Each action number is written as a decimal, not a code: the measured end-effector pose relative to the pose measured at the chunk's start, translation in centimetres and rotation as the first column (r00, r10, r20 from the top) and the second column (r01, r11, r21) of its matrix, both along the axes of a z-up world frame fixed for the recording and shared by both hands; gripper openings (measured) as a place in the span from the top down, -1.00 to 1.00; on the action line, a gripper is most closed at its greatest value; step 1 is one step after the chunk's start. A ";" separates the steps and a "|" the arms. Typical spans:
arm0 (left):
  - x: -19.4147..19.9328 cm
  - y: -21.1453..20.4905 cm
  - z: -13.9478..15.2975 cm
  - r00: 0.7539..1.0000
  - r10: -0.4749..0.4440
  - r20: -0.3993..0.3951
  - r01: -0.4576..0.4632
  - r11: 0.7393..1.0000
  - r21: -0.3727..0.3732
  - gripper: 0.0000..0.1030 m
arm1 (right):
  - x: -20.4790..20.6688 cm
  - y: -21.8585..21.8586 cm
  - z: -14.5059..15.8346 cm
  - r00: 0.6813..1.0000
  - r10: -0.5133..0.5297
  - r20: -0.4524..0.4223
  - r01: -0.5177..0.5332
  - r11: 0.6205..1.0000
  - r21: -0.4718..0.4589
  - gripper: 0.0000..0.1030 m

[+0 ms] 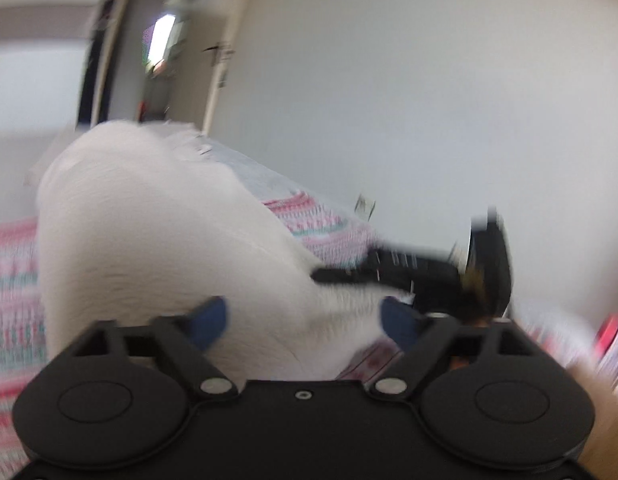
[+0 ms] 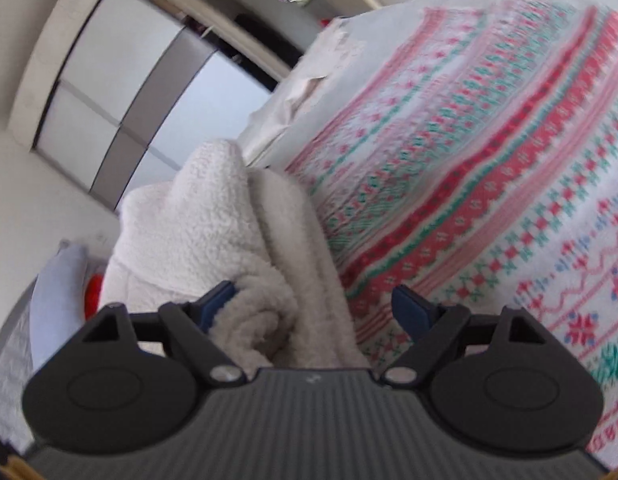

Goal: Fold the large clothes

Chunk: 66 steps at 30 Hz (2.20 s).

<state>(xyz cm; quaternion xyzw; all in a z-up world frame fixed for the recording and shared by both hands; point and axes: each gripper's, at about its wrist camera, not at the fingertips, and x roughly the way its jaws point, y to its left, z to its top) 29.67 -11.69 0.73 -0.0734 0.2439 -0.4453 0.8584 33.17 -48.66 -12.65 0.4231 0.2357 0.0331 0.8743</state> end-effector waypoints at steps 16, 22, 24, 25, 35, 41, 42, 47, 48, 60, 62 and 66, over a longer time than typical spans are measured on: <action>10.4 9.4 -10.7 0.762 0.061 -0.645 -0.364 0.863 -0.349 -0.93 | 3.6 -0.9 -3.0 0.969 0.239 0.055 -0.244 0.913 0.327 -0.50; 7.7 11.6 -7.4 0.797 0.097 -0.596 -0.370 0.859 -0.354 -0.65 | 0.8 0.1 -0.7 0.952 0.261 0.162 -0.305 0.864 0.400 -0.26; 6.0 13.0 -6.0 0.806 0.114 -0.581 -0.377 0.855 -0.355 -0.64 | -0.2 1.5 1.0 0.941 0.292 0.173 -0.337 0.870 0.360 -0.25; 5.0 13.9 -5.3 0.807 0.119 -0.579 -0.382 0.853 -0.357 -0.64 | -0.9 2.3 1.8 0.934 0.310 0.177 -0.354 0.869 0.346 -0.25; -9.9 26.1 -2.6 0.802 0.173 -0.571 -0.386 0.881 -0.274 -0.64 | -9.2 11.0 4.4 0.855 0.508 0.103 -0.515 0.810 0.282 -0.24; -15.3 28.0 -5.3 0.827 0.241 -0.508 -0.341 0.933 -0.113 -0.63 | -13.1 13.9 3.0 0.836 0.544 -0.069 -0.520 0.827 0.213 -0.56; -15.8 28.2 -5.6 0.828 0.237 -0.509 -0.345 0.930 -0.128 -0.63 | -13.4 13.9 2.4 0.831 0.543 -0.120 -0.515 0.833 0.200 -0.60; -16.1 30.0 -2.7 0.869 0.301 -0.392 -0.405 0.889 -0.214 -0.65 | -15.7 11.3 3.1 0.873 0.473 -0.118 -0.444 0.872 0.207 -0.78; -15.8 30.2 -2.0 0.875 0.321 -0.361 -0.416 0.881 -0.225 -0.65 | -16.1 10.6 3.8 0.886 0.454 -0.093 -0.431 0.881 0.197 -0.80; -10.1 24.4 0.5 0.904 0.419 -0.083 -0.427 0.891 -0.154 -0.56 | -4.7 12.5 8.2 0.908 0.419 0.003 -0.413 0.895 0.169 -0.55; -9.2 23.5 0.6 0.909 0.414 -0.041 -0.416 0.901 -0.126 -0.26 | -2.4 13.8 7.9 0.898 0.440 -0.026 -0.431 0.888 0.163 -0.03; -7.5 22.3 1.3 0.929 0.371 0.018 -0.369 0.927 -0.076 0.27 | -1.3 16.3 8.4 0.873 0.487 0.011 -0.486 0.869 0.095 0.61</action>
